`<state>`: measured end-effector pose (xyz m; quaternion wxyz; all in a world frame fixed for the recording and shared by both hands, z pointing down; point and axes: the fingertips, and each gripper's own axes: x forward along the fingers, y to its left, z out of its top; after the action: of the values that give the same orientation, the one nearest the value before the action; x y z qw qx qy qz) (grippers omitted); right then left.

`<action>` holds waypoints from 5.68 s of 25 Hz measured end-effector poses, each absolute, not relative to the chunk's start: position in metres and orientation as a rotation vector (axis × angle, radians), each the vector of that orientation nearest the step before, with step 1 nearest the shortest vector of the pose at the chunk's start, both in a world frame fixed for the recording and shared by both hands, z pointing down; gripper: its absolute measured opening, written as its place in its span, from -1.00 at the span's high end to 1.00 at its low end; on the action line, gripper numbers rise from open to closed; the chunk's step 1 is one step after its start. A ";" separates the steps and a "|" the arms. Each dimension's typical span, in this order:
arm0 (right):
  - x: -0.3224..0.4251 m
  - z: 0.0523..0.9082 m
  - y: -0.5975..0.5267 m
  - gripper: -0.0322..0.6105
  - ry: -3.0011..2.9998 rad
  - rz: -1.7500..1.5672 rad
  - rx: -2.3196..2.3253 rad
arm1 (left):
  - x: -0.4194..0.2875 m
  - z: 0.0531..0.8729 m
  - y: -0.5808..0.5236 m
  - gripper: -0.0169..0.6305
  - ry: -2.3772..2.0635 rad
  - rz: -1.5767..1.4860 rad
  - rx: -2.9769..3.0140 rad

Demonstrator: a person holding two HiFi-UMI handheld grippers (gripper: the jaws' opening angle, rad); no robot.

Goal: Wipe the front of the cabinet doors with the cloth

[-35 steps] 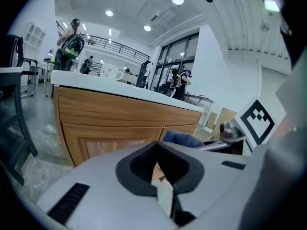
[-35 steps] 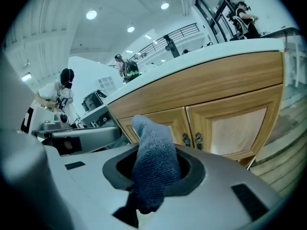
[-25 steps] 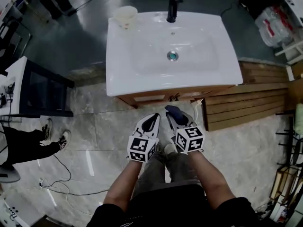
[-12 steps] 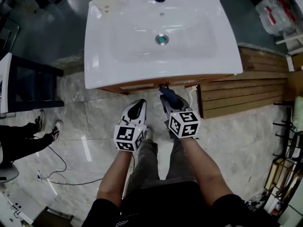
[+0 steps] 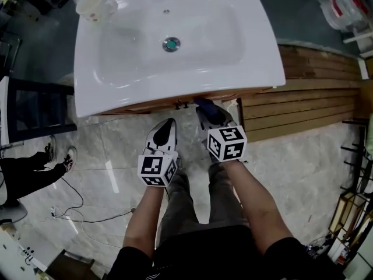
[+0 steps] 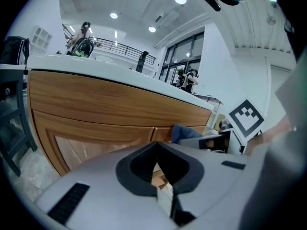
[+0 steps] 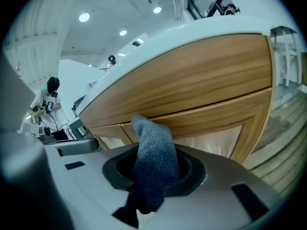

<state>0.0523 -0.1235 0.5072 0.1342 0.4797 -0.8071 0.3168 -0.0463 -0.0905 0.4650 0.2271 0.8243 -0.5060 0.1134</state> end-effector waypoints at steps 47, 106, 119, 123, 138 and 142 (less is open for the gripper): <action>0.066 0.544 -0.096 0.57 -2.353 0.972 1.263 | -0.023 0.503 -0.081 0.92 -1.347 0.394 2.266; 0.193 0.580 -0.113 0.56 -2.273 1.032 1.420 | 0.110 0.529 -0.102 0.92 -1.152 0.450 2.379; 0.082 0.595 -0.100 0.57 -2.336 1.039 1.224 | 0.006 0.545 -0.087 0.92 -1.277 0.469 2.281; 0.054 0.601 -0.099 0.56 -2.341 1.038 1.190 | -0.023 0.548 -0.082 0.92 -1.306 0.466 2.259; 0.015 0.623 -0.120 0.57 -2.324 1.080 1.235 | -0.071 0.563 -0.078 0.92 -1.346 0.468 2.212; 0.016 0.626 -0.124 0.57 -2.335 1.070 1.229 | -0.063 0.565 -0.087 0.92 -1.353 0.462 2.218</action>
<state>0.0164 -0.1243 0.6262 0.1467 0.4271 -0.8111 0.3718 -0.0629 -0.0872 0.5653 0.2489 0.8141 -0.4965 0.1697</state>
